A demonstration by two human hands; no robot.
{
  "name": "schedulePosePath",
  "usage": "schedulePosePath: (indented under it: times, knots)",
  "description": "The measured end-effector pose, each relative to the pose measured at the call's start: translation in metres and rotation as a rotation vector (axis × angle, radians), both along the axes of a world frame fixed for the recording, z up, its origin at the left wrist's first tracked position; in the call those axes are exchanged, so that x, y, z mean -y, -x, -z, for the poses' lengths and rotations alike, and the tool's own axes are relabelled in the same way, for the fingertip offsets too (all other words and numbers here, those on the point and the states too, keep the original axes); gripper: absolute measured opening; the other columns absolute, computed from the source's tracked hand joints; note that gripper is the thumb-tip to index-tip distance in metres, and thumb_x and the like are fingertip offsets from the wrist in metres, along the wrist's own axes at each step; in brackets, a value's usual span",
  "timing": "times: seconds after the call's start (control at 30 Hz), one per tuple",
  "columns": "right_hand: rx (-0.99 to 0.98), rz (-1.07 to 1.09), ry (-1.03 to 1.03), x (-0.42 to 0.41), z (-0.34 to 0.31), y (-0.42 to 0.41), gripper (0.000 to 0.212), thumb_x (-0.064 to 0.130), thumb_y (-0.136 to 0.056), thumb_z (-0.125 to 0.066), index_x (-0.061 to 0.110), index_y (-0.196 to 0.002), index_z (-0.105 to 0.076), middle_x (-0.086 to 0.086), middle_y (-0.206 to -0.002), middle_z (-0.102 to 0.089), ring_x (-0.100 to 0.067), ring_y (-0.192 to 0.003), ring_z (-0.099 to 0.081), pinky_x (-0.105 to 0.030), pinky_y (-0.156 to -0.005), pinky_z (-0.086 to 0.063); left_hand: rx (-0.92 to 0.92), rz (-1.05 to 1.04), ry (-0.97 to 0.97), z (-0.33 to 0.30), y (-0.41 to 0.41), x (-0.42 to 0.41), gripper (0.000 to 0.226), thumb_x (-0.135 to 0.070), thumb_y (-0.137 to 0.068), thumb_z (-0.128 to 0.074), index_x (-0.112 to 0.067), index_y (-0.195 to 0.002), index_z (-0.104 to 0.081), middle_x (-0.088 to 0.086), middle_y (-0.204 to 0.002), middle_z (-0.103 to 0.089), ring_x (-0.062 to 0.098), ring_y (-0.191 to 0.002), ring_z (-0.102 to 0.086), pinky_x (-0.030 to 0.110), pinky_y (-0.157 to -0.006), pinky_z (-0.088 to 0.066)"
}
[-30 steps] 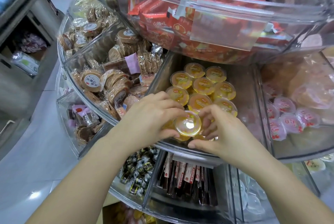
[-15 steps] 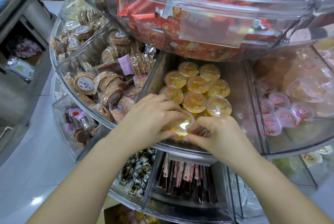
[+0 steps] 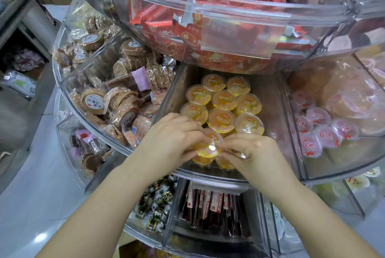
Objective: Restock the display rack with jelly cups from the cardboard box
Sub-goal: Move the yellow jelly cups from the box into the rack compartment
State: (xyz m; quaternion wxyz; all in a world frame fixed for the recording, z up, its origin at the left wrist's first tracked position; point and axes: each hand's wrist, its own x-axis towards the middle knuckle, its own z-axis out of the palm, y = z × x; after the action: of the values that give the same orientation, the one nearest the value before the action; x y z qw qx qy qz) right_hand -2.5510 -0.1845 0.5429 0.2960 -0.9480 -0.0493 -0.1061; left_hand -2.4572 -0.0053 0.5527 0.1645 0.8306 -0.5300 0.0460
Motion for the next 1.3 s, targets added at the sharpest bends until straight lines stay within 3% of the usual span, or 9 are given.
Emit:
schedulePosePath:
  times: [0.1, 0.27, 0.43, 0.57, 0.83, 1.13, 1.3]
  knots:
    - [-0.096, 0.016, -0.058, 0.001, -0.001, -0.001, 0.023, 0.015, -0.071, -0.079, 0.018, -0.093, -0.076, 0.002, -0.082, -0.074, -0.013, -0.071, -0.067, -0.035, -0.067, -0.057, -0.043, 0.008, -0.034, -0.003, 0.001, 0.0, 0.035, -0.019, -0.061, -0.085, -0.018, -0.093, -0.072, -0.002, -0.095, -0.071, 0.022, -0.088, -0.066, 0.034, -0.076, -0.052]
    - [-0.17, 0.037, -0.141, 0.004, -0.004, 0.002, 0.029, 0.024, -0.068, -0.081, 0.022, -0.096, -0.073, 0.007, -0.081, -0.07, -0.005, -0.073, -0.063, -0.023, -0.071, -0.054, -0.117, -0.043, -0.008, -0.009, -0.002, -0.021, 0.044, -0.029, -0.062, -0.084, -0.016, -0.102, -0.07, -0.002, -0.106, -0.067, 0.02, -0.098, -0.061, 0.033, -0.085, -0.05]
    - [-0.15, 0.048, -0.168, 0.002, -0.004, 0.003, 0.032, 0.031, -0.068, -0.08, 0.028, -0.099, -0.073, 0.009, -0.081, -0.07, -0.005, -0.073, -0.064, -0.025, -0.071, -0.056, -0.018, -0.088, -0.046, -0.007, -0.001, -0.036, 0.035, -0.017, -0.058, -0.087, -0.013, -0.09, -0.074, 0.001, -0.09, -0.071, 0.023, -0.08, -0.066, 0.039, -0.067, -0.057]
    - [-0.156, 0.047, -0.121, -0.002, -0.004, -0.001, 0.031, 0.031, -0.069, -0.079, 0.025, -0.099, -0.074, 0.007, -0.081, -0.072, -0.009, -0.072, -0.066, -0.032, -0.07, -0.058, 0.002, -0.072, -0.016, -0.007, -0.003, -0.03, 0.025, -0.008, -0.06, -0.085, -0.014, -0.083, -0.075, 0.0, -0.089, -0.074, 0.021, -0.077, -0.069, 0.037, -0.06, -0.058]
    - [-0.176, 0.074, -0.126, -0.004, -0.003, -0.005, 0.03, 0.03, -0.07, -0.078, 0.024, -0.099, -0.074, 0.004, -0.085, -0.072, -0.009, -0.077, -0.066, -0.028, -0.078, -0.057, -0.026, -0.07, -0.024, -0.007, -0.005, -0.026, 0.013, -0.001, -0.069, -0.076, -0.008, -0.079, -0.073, 0.004, -0.086, -0.073, 0.023, -0.076, -0.068, 0.04, -0.058, -0.057]
    - [-0.116, 0.046, -0.118, -0.003, -0.001, -0.006, 0.028, 0.021, -0.069, -0.08, 0.018, -0.097, -0.075, 0.004, -0.088, -0.073, -0.007, -0.076, -0.068, -0.027, -0.077, -0.058, -0.012, -0.083, -0.075, -0.007, 0.003, -0.019, 0.013, 0.005, -0.076, -0.064, -0.005, -0.084, -0.061, 0.01, -0.089, -0.062, 0.028, -0.082, -0.057, 0.044, -0.057, -0.051]
    - [-0.087, 0.064, -0.118, -0.002, 0.003, -0.005, 0.027, 0.02, -0.068, -0.081, 0.017, -0.095, -0.075, 0.005, -0.086, -0.073, -0.007, -0.074, -0.068, -0.028, -0.075, -0.059, 0.081, -0.066, -0.082, -0.006, -0.003, -0.024, 0.022, 0.01, -0.068, -0.071, -0.005, -0.078, -0.06, 0.008, -0.081, -0.06, 0.027, -0.073, -0.058, 0.04, -0.049, -0.051]
